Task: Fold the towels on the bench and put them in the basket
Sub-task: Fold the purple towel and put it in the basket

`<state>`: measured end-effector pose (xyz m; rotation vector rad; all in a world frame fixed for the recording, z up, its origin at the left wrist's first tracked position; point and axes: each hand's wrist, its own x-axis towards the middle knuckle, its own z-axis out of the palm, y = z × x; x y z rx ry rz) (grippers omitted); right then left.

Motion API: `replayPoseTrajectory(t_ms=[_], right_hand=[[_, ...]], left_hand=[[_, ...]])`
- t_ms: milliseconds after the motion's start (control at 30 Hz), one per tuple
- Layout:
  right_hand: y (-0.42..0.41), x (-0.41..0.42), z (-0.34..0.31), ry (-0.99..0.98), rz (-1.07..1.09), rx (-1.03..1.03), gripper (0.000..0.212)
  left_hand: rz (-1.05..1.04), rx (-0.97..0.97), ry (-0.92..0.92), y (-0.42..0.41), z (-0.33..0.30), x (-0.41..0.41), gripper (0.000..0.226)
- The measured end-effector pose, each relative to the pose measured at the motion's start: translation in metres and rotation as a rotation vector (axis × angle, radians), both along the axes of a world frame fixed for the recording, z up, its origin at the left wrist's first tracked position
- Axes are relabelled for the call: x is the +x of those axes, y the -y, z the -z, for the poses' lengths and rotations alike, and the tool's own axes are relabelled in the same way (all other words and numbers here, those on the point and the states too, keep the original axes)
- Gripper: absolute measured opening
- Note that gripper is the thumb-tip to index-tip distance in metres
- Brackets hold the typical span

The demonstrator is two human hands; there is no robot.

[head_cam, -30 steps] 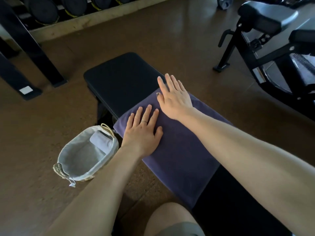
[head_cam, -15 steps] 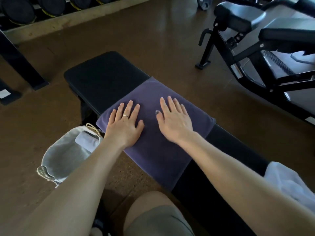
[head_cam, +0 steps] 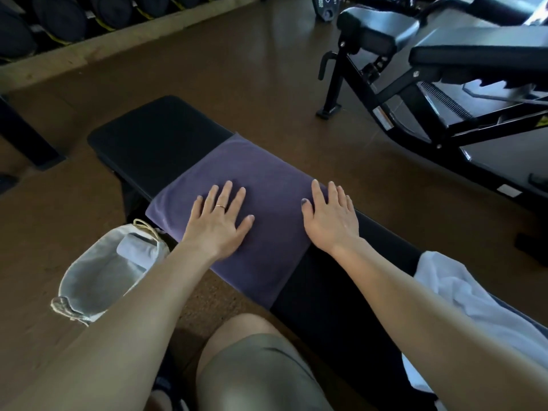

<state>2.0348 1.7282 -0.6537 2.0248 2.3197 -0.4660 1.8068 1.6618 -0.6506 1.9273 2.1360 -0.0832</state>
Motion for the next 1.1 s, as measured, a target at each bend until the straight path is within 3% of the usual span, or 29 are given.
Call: replayPoseTrajectory(t_ms=[200, 267, 400, 533, 700, 967, 1100], right_hand=[[-0.013, 0.003, -0.018, -0.115, 0.16, -0.075, 0.067], [-0.02, 0.003, -0.028, -0.229, 0.268, -0.09, 0.069], [-0.03, 0.008, -0.042, -0.262, 0.363, -0.182, 0.08], [-0.032, 0.015, -0.043, -0.514, 0.519, -0.265, 0.088], [-0.036, 0.025, -0.047, -0.767, 0.567, -0.128, 0.064], [-0.043, 0.02, -0.069, -0.981, 0.57, -0.123, 0.054], [-0.05, 0.021, -0.079, -1.023, 0.625, -0.055, 0.041]], left_hand=[[-0.06, -0.026, -0.038, 0.013, -0.009, 0.0, 0.07], [-0.008, -0.01, 0.027, 0.022, -0.018, 0.008, 0.073], [0.107, -0.086, 0.205, 0.044, -0.034, 0.027, 0.077], [0.155, -0.071, 0.177, 0.056, -0.043, 0.038, 0.061], [0.272, -0.081, 0.102, 0.069, -0.049, 0.059, 0.061], [0.312, -0.008, -0.114, 0.078, -0.043, 0.072, 0.09], [0.312, 0.012, -0.102, 0.078, -0.046, 0.075, 0.085]])
